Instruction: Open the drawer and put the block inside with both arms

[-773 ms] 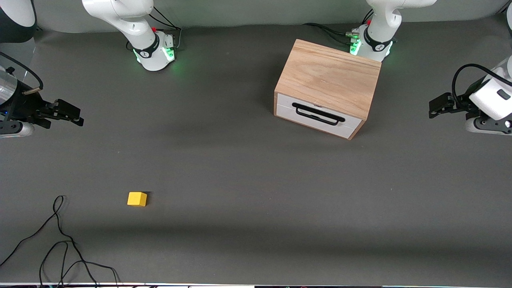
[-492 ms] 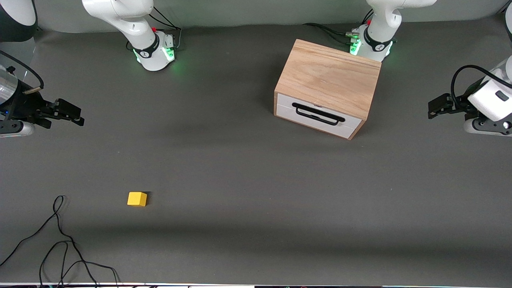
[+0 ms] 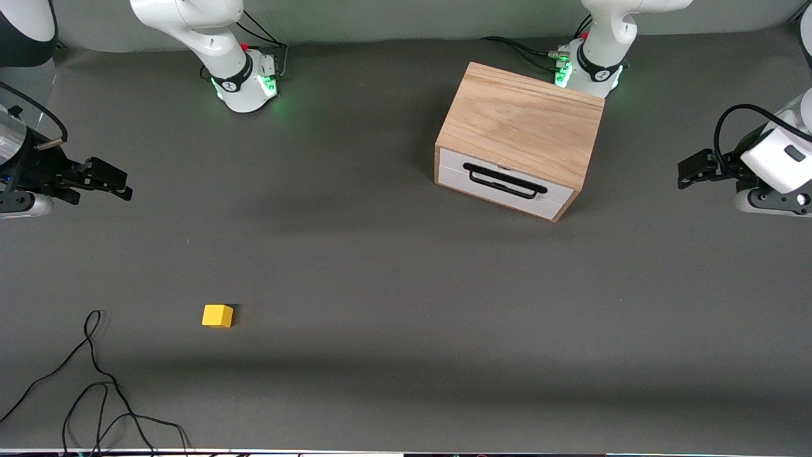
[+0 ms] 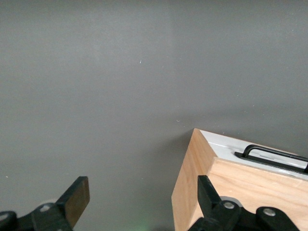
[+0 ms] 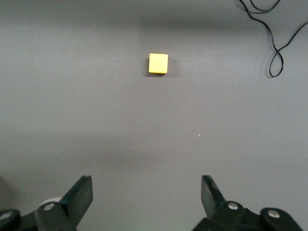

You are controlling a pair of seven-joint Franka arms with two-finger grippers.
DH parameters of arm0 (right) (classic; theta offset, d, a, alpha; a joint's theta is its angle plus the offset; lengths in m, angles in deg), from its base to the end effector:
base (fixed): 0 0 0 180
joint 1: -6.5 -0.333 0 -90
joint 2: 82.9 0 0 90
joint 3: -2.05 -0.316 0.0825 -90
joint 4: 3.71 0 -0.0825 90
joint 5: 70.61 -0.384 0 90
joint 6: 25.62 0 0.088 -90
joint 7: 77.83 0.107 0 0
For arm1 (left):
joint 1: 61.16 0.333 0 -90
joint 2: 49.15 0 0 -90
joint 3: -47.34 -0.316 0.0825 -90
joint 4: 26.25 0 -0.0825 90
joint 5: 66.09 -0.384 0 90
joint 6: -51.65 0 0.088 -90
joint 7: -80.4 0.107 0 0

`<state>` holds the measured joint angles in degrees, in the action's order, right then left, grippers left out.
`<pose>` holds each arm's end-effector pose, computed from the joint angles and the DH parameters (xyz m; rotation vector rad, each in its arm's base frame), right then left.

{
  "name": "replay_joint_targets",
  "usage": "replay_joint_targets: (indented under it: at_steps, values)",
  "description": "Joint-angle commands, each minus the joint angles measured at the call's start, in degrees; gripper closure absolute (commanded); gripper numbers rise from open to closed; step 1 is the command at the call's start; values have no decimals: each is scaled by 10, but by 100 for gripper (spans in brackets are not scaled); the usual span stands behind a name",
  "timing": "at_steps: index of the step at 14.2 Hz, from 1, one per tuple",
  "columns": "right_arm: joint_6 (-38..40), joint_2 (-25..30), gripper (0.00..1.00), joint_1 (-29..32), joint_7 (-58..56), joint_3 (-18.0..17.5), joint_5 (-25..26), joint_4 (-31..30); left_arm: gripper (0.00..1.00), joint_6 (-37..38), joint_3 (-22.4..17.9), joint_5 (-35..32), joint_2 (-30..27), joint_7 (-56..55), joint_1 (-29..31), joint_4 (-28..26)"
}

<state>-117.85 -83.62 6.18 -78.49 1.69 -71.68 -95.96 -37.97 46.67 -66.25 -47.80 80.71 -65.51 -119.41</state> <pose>0.5608 0.0086 0.6023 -3.1226 -0.0352 0.0202 0.5566 -0.0356 0.5849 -3.1313 0.1092 0.1336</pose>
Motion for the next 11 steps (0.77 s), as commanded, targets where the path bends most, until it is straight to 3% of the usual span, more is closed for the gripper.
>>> replay_joint_targets:
  at_steps: [1,7,9,11]
  values:
    - [-17,-17,0,6,4,-3,-4,5,0,8,44,3,-2,-130,-10,10]
    - [-45,-18,0,7,8,-2,-4,-14,0,-3,198,-1,6,-535,-15,18]
    - [-43,-17,0,9,9,5,0,-14,0,-2,262,-15,37,-704,-20,36]
    - [-47,-22,0,8,11,7,1,-9,0,-2,286,-44,78,-841,-46,62]
